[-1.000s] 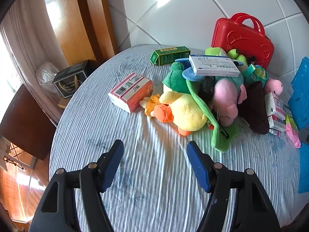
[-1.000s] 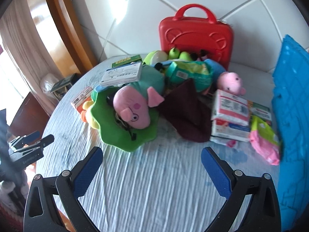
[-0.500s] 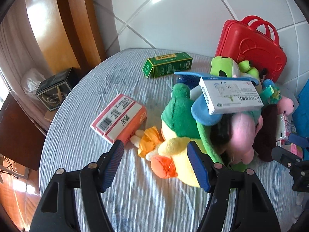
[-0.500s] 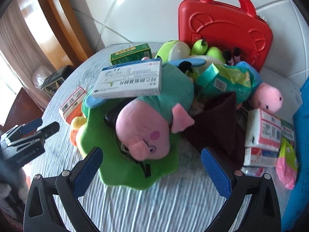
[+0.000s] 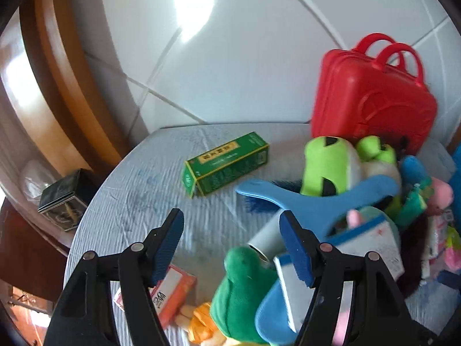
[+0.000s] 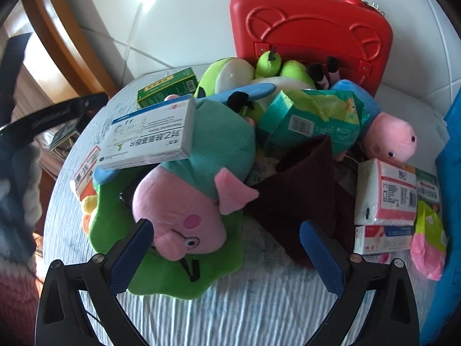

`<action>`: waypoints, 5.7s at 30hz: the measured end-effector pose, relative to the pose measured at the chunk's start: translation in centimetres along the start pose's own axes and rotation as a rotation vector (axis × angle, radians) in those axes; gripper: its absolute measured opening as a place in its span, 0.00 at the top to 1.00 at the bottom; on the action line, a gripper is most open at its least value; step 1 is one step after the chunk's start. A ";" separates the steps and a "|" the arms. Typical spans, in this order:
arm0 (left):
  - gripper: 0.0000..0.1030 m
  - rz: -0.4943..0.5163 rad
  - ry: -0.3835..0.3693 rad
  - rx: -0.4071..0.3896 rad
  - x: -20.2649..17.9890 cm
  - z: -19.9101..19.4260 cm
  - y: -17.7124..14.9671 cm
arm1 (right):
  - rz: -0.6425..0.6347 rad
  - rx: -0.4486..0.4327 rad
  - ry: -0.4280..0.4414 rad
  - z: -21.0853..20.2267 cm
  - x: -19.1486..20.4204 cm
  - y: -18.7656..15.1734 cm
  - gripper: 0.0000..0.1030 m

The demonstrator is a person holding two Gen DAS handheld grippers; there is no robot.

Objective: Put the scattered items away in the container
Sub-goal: 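Move both tools toward the pile of plush toys and boxes, then grasp the white medicine box with the left tool while the right tool grasps the green-pink plush pig, then lift the medicine box and plush pig and carry both over the blue crate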

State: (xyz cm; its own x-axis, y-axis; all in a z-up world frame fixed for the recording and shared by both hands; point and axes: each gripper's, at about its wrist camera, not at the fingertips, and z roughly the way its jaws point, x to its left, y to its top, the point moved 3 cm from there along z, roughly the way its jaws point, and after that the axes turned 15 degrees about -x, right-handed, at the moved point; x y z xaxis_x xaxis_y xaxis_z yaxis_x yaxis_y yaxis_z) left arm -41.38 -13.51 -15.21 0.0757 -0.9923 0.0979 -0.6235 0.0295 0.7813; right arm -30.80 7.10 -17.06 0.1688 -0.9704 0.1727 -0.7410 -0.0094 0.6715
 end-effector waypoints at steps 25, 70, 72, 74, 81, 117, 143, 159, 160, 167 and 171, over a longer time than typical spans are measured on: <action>0.13 -0.050 -0.292 0.063 -8.6 -8.5 -6.2 | 0.059 -0.073 -0.082 -0.5 -4.9 0.2 0.00; 0.31 -0.040 -0.238 -0.025 -4.5 -12.8 -10.2 | 0.167 0.038 0.111 2.1 1.2 -1.6 0.64; 0.31 -0.039 -0.243 -0.009 -4.7 -13.7 -11.3 | 0.141 0.078 0.109 1.0 1.5 -2.8 0.64; 0.31 -0.047 -0.240 0.000 -4.7 -14.0 -12.1 | 0.126 0.099 0.085 0.2 1.4 -3.8 0.59; 0.31 -0.069 -0.205 -0.067 -4.5 -11.9 -11.5 | 0.114 0.056 0.022 -1.1 1.6 -3.3 0.26; 0.31 -0.008 -0.199 -0.308 -6.6 -25.6 -6.5 | 0.135 -0.265 0.089 -12.9 1.5 1.0 0.35; 0.31 0.022 -0.353 -0.452 -17.5 -40.5 -7.8 | 0.161 -0.572 -0.007 -36.8 -8.0 -4.5 0.35; 0.31 0.089 -0.564 -0.474 -37.0 -47.0 -4.7 | 0.206 -0.704 -0.168 -50.6 -23.8 -5.4 0.35; 0.31 0.088 -0.571 -0.474 -39.1 -47.5 -4.3 | 0.198 -0.704 -0.183 -51.5 -25.6 -5.4 0.35; 0.31 0.149 -0.597 -0.309 -55.3 -46.9 -3.0 | 0.167 -0.635 -0.259 -54.5 -40.4 -6.0 0.34; 0.31 0.255 -0.562 -0.097 -62.7 -43.2 -5.2 | 0.171 -0.541 -0.251 -52.3 -47.1 -7.2 0.34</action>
State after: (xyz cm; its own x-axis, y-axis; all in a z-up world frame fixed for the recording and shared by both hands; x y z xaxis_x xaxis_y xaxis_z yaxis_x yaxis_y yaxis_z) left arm -9.29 53.79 1.19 -0.5037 -0.8633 -0.0304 -0.4929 0.2583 0.8309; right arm 0.56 65.45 7.66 -0.1294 -0.9752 0.1794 -0.2982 0.2108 0.9309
